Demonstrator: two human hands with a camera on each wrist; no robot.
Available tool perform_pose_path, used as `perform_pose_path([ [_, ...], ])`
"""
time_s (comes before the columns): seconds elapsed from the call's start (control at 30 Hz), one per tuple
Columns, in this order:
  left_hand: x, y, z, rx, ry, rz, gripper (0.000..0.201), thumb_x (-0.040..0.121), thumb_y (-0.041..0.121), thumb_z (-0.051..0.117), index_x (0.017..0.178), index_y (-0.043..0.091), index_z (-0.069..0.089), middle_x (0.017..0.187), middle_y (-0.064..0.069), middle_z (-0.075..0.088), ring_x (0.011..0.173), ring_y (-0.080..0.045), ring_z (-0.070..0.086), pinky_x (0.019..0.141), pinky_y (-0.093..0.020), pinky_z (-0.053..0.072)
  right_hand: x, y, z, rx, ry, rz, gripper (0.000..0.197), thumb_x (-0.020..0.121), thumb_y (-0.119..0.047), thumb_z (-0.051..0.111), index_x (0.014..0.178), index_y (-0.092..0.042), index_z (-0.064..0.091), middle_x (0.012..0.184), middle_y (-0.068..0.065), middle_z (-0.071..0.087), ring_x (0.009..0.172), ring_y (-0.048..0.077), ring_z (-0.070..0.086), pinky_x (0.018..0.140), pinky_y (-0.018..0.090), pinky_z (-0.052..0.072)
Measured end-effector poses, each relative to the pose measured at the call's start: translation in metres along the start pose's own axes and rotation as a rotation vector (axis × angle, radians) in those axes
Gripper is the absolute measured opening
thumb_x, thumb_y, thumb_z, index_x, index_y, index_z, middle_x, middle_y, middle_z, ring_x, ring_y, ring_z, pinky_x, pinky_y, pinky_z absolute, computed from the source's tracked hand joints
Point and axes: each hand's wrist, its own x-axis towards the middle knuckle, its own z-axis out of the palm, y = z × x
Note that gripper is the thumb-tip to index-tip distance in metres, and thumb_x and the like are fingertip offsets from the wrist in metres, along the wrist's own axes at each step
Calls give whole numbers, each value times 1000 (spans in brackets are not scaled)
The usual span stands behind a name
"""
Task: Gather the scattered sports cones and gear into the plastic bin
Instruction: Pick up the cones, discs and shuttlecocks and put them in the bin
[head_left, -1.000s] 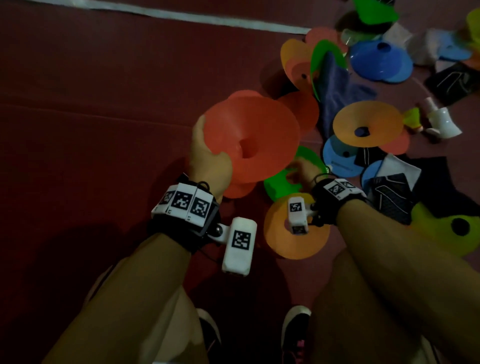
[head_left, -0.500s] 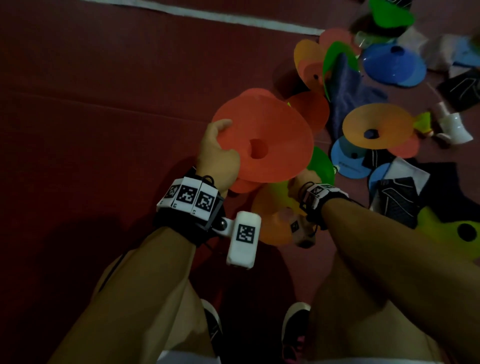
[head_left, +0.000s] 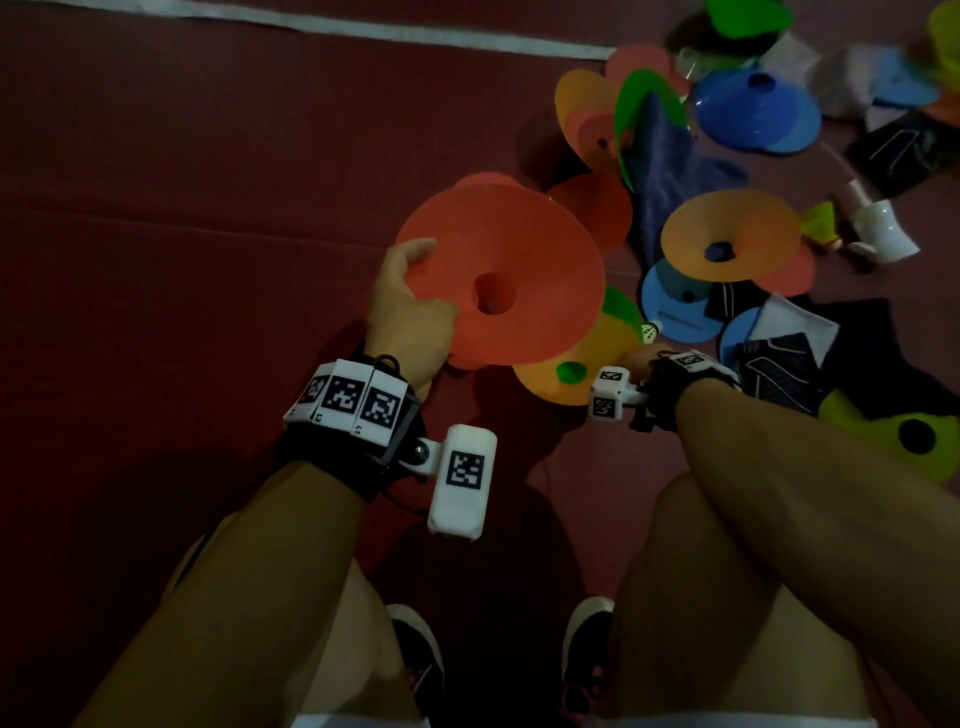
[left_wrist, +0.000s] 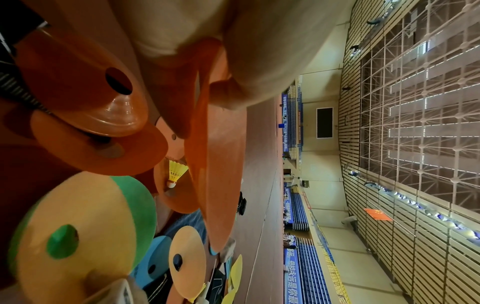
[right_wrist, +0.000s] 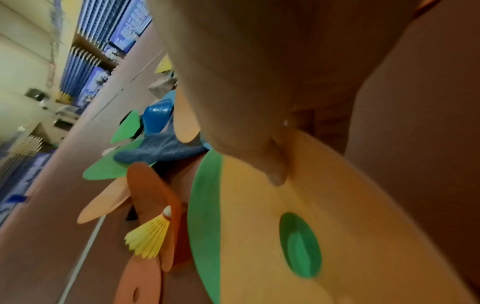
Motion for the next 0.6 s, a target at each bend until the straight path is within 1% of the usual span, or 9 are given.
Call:
perform_pose_path([
  [0.07, -1, 0, 0, 7, 6, 11, 66, 75, -10, 53, 123, 35, 55, 111, 16, 49, 104, -9, 57, 89, -39, 56, -3, -6, -2, 3, 49, -35, 16, 79, -21, 62, 84, -6, 58, 72, 12, 64, 60, 25, 60, 69, 35, 50],
  [0.13, 0, 0, -2, 1, 8, 14, 65, 75, -10, 52, 122, 35, 54, 111, 16, 49, 105, -10, 58, 89, -39, 56, 3, -11, -4, 164, 155, -34, 45, 82, -22, 54, 123, -3, 53, 105, 16, 68, 86, 27, 65, 86, 42, 51],
  [0.17, 1, 0, -1, -7, 6, 13, 65, 75, -10, 52, 121, 35, 54, 111, 16, 48, 106, -12, 58, 89, -40, 56, -2, -15, -7, 270, 161, -29, 48, 87, -22, 49, 130, -1, 48, 120, 16, 63, 97, 25, 61, 93, 42, 48],
  [0.2, 2, 1, -1, -15, 5, 13, 65, 75, -10, 52, 119, 37, 54, 112, 16, 48, 107, -13, 58, 88, -41, 56, -9, -22, -11, 418, 152, -43, 36, 91, -21, 48, 119, 2, 52, 120, 15, 60, 95, 23, 58, 92, 39, 48],
  [0.23, 4, 1, -1, -18, 7, 17, 65, 74, -10, 53, 117, 39, 54, 114, 15, 48, 108, -15, 58, 88, -42, 56, -15, -28, -16, 491, 166, -67, 15, 93, -17, 50, 96, -4, 57, 106, 11, 61, 86, 22, 56, 83, 37, 49],
  [0.27, 6, 1, -1, -19, 11, 17, 65, 73, -9, 53, 114, 42, 53, 116, 12, 48, 108, -17, 58, 88, -43, 56, -21, -33, -21, 532, 217, -100, 15, 92, -12, 52, 77, -11, 53, 87, 8, 58, 76, 24, 53, 71, 36, 48],
  [0.33, 7, 2, 1, -9, 16, 9, 65, 73, -8, 53, 113, 43, 53, 120, 10, 50, 107, -17, 59, 88, -41, 56, -36, -37, -33, 474, 371, -149, 31, 85, -7, 55, 58, -14, 41, 61, 6, 44, 57, 24, 42, 53, 33, 37],
  [0.43, -12, 12, 3, 58, 56, -34, 62, 76, -8, 51, 124, 30, 54, 117, 9, 49, 107, -14, 56, 91, -30, 51, -90, -32, -56, 457, 465, -192, 29, 83, -10, 55, 58, -13, 40, 57, 7, 40, 52, 25, 34, 55, 33, 32],
  [0.6, -92, 107, -21, 156, 37, -36, 64, 77, -12, 50, 132, 21, 50, 119, 6, 47, 106, -12, 52, 84, -22, 45, -216, 10, -116, 463, 301, -119, 36, 86, -16, 52, 61, -14, 27, 56, 7, 28, 50, 21, 22, 49, 29, 19],
])
